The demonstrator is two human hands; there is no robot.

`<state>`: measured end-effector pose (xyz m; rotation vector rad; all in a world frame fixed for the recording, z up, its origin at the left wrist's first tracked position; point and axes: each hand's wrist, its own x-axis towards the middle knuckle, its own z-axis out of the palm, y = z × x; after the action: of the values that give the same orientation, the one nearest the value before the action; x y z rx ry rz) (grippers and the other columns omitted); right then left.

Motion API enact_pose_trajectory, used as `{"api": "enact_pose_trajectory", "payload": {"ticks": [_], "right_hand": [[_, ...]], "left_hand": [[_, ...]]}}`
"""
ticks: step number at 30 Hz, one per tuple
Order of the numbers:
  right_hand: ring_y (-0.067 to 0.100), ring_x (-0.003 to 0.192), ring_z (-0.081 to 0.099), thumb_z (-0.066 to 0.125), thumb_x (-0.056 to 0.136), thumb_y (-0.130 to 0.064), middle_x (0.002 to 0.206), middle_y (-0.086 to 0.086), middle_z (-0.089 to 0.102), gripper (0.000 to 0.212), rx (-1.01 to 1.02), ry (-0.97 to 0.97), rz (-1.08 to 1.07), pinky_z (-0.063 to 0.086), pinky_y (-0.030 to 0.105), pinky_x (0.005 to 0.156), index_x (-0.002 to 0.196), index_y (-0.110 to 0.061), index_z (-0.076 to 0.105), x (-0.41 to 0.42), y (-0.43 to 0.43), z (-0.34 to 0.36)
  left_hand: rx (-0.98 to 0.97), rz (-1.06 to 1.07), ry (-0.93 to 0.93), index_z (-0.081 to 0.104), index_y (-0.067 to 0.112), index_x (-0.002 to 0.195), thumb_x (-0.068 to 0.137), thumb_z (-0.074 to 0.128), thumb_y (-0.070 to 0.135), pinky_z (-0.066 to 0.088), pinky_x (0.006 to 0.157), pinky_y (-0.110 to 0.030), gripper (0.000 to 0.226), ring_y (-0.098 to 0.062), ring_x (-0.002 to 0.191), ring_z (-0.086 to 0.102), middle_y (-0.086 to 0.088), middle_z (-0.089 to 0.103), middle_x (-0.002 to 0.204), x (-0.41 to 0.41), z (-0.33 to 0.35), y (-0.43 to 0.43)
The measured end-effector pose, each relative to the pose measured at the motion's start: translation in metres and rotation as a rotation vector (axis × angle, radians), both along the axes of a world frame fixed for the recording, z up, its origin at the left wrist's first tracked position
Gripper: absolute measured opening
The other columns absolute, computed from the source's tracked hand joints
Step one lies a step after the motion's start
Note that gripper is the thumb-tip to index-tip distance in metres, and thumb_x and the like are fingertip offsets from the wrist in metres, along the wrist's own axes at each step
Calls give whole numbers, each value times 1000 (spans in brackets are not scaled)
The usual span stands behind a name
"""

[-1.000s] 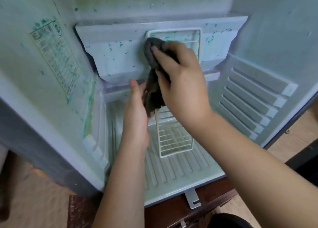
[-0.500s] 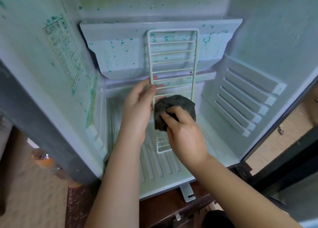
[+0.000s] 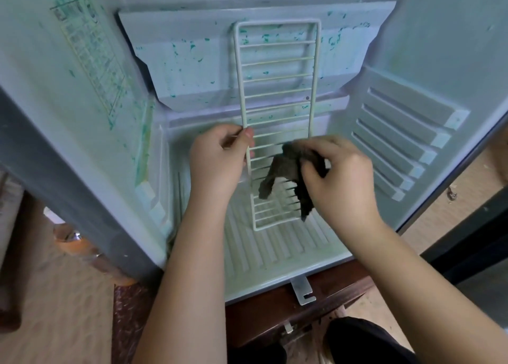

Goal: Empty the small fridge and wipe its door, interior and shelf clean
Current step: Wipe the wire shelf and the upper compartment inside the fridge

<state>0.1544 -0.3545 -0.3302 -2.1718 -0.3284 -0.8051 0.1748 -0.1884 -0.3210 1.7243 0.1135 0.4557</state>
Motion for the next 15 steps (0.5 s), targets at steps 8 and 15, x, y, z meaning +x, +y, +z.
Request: {"api": "enact_pose_trajectory", "payload": {"ticks": [8, 15], "right_hand": [[29, 87, 57, 63, 67, 4, 99, 13, 57, 21, -49, -70, 61, 49, 31, 74, 87, -2, 64, 8, 51, -38], [31, 91, 58, 65, 73, 7, 97, 11, 61, 27, -451, 356, 47, 38, 28, 58, 96, -6, 69, -15, 43, -112]], "left_hand": [[-98, -36, 28, 69, 24, 80, 91, 65, 22, 59, 78, -42, 12, -22, 75, 68, 0, 73, 81, 2, -1, -1], [15, 1, -15, 67, 31, 81, 83, 70, 9, 58, 81, -44, 23, -18, 77, 72, 5, 72, 80, 3, -7, 2]]}}
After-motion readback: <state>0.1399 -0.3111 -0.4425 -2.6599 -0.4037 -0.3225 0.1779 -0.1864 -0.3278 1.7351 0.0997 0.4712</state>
